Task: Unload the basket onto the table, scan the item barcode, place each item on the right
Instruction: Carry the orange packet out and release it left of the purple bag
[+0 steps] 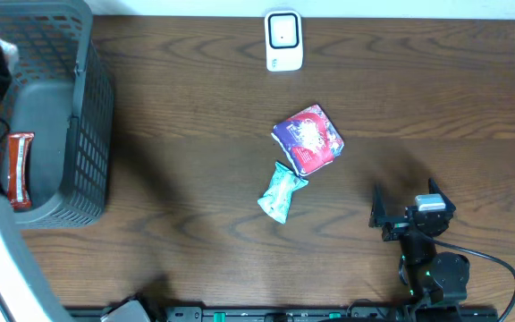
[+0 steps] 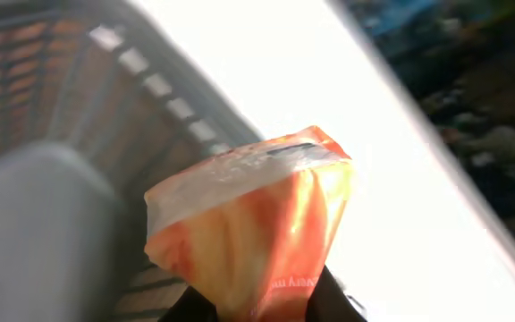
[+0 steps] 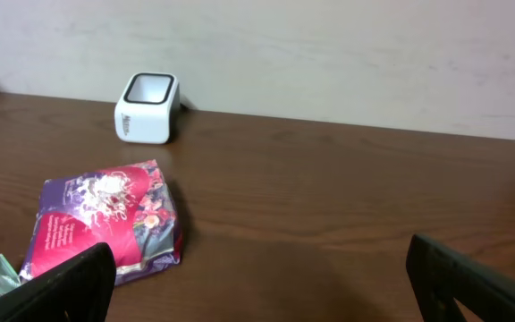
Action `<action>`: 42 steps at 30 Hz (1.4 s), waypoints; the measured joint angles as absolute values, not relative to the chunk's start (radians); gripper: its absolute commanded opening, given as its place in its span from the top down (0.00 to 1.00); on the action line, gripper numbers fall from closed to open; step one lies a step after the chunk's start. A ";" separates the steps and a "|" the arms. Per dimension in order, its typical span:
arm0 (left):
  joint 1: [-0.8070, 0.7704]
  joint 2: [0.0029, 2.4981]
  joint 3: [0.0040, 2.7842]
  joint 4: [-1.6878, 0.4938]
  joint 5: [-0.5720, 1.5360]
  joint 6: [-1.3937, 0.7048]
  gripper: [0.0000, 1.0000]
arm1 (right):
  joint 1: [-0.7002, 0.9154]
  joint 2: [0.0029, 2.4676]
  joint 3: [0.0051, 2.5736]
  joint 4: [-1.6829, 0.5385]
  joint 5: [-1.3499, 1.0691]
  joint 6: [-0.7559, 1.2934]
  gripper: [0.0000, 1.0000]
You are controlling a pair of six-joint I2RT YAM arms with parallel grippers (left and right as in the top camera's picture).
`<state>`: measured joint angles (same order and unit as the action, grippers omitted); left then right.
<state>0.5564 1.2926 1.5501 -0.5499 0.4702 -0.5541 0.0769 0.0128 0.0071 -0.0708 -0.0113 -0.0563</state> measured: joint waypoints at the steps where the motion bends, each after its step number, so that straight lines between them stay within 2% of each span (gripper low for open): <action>1: 0.528 1.266 1.550 -0.550 0.474 -0.554 0.92 | 0.077 0.013 0.007 -0.071 -0.011 -0.056 0.01; 7: 0.170 1.272 1.551 -0.554 0.495 -0.556 0.93 | 0.077 0.013 0.007 -0.070 -0.011 -0.056 0.01; 10: -0.044 1.357 1.551 -0.589 0.496 -0.521 0.93 | 0.077 0.013 0.007 -0.071 -0.011 -0.056 0.01; 14: -0.235 1.485 1.549 -0.643 0.487 -0.472 0.93 | 0.077 0.013 0.007 -0.071 -0.011 -0.056 0.01; 20: -0.405 1.669 1.549 -0.675 0.458 -0.443 0.92 | 0.077 0.013 0.007 -0.071 -0.011 -0.056 0.01; 27: -0.471 1.848 1.549 -0.709 0.359 -0.437 0.91 | 0.077 0.013 0.007 -0.071 -0.011 -0.056 0.01; 29: -0.472 1.878 1.548 -0.745 0.301 -0.433 0.56 | 0.077 0.013 0.007 -0.071 -0.011 -0.056 0.01; 33: -0.469 1.903 1.548 -0.801 0.213 -0.422 0.27 | 0.077 0.013 0.007 -0.071 -0.011 -0.056 0.01; 42: -0.466 1.904 1.548 -0.796 0.166 -0.423 0.26 | 0.077 0.013 0.007 -0.071 -0.011 -0.056 0.01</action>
